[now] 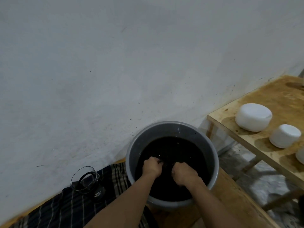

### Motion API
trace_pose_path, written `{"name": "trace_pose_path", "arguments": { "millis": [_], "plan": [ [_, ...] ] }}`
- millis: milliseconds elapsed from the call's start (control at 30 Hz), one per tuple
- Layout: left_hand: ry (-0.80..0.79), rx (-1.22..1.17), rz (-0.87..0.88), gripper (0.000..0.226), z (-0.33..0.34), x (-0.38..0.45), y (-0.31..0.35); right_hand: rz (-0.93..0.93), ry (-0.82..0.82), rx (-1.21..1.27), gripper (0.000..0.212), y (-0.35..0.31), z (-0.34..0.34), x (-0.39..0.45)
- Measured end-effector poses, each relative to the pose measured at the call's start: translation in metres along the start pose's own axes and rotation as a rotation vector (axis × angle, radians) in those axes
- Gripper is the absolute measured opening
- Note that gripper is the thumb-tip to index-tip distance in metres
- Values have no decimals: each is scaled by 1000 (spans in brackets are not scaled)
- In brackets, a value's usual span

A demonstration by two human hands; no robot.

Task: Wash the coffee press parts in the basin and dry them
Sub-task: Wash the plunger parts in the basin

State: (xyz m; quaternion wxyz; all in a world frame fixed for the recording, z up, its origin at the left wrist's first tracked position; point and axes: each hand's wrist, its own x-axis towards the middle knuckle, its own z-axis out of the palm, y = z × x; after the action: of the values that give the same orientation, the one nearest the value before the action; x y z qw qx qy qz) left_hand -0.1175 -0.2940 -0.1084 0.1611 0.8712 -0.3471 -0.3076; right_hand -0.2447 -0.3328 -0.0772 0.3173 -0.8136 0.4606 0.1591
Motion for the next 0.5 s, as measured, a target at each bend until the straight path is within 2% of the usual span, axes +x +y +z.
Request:
{"name": "trace_pose_path", "arguments": {
  "millis": [100,167,233,300,400,500],
  "plan": [
    [-73,119,-92,49,-1,-3,-3,-42,-223,31,17,7,-4,-2],
    [-96,244,-117,43,-1,-5,-5,-62,-260,28,17,8,-6,-4],
    [-115,249,-108,33,0,-6,-3,-67,-256,16,16,7,-2,-3],
    [-113,143,-60,30,0,-4,0,-52,-192,8,23,3,3,-2],
    [-90,28,-1,30,-2,-9,7,-7,1,-8,21,0,3,-3],
    [-128,179,-70,36,0,-16,7,45,103,-42,21,-2,0,-6]
  ]
}}
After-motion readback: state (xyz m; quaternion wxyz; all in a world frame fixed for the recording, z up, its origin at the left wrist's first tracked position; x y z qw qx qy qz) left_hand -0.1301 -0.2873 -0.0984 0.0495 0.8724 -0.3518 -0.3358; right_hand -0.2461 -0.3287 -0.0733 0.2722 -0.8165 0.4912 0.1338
